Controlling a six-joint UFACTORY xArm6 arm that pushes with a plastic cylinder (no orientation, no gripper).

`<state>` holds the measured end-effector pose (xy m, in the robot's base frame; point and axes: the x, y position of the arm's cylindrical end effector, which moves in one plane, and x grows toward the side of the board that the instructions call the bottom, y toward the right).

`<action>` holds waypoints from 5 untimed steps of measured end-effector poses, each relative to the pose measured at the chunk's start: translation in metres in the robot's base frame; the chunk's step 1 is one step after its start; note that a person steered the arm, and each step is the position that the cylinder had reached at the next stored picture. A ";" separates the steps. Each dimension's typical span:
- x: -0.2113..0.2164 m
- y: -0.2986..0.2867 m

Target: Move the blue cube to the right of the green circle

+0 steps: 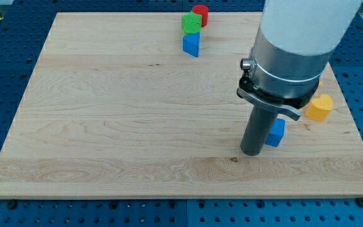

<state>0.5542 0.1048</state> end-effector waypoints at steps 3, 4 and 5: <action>0.001 0.033; -0.001 0.047; -0.016 0.048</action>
<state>0.5380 0.1524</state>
